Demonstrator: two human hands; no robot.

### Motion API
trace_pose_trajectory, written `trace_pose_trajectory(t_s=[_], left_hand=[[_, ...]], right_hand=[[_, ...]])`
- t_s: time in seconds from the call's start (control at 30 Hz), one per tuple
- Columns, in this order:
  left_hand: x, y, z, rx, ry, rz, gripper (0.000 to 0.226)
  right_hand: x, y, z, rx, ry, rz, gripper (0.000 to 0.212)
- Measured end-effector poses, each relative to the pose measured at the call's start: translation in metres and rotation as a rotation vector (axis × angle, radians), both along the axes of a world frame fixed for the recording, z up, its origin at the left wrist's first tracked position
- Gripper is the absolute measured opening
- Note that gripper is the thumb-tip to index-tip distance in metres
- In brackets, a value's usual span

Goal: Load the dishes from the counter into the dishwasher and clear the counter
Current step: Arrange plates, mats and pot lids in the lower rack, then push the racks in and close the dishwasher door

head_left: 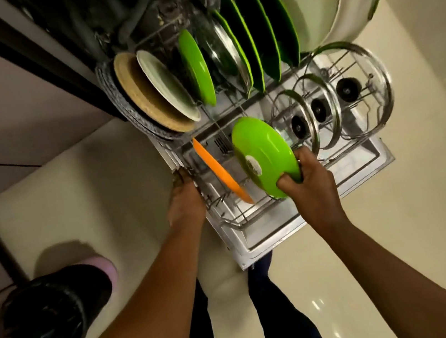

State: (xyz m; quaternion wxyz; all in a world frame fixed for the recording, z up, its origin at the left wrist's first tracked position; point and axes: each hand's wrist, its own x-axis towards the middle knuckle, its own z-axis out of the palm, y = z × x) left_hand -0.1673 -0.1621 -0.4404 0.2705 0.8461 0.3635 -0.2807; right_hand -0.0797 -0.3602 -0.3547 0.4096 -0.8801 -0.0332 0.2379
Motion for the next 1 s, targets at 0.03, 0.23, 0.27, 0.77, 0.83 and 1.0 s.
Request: trace_pose_trajectory(t_s=[0.03,0.23,0.27,0.77,0.83,1.0], left_hand=[[0.0,-0.001,-0.005,0.002,0.021,-0.041,0.068],[-0.014,-0.012,-0.024,0.107,0.079,-0.159,0.076],[-0.016,-0.012,-0.028,0.121,0.068,-0.181,0.08],[-0.019,-0.01,-0.034,0.142,0.012,-0.246,0.093],[-0.02,-0.01,-0.035,0.154,0.001,-0.248,0.094],[-0.028,-0.004,-0.036,0.14,-0.022,-0.281,0.1]], right_hand=[[0.001,0.003,-0.008,0.005,0.006,0.016,0.022],[0.002,0.014,-0.048,-0.039,0.047,0.114,0.022],[0.001,0.016,-0.054,-0.049,0.053,0.123,0.024],[-0.016,0.042,-0.097,-0.204,-0.019,0.004,0.032],[-0.021,0.038,-0.093,-0.16,-0.054,-0.079,0.034],[-0.049,0.016,-0.072,-0.12,-0.182,-0.228,0.027]])
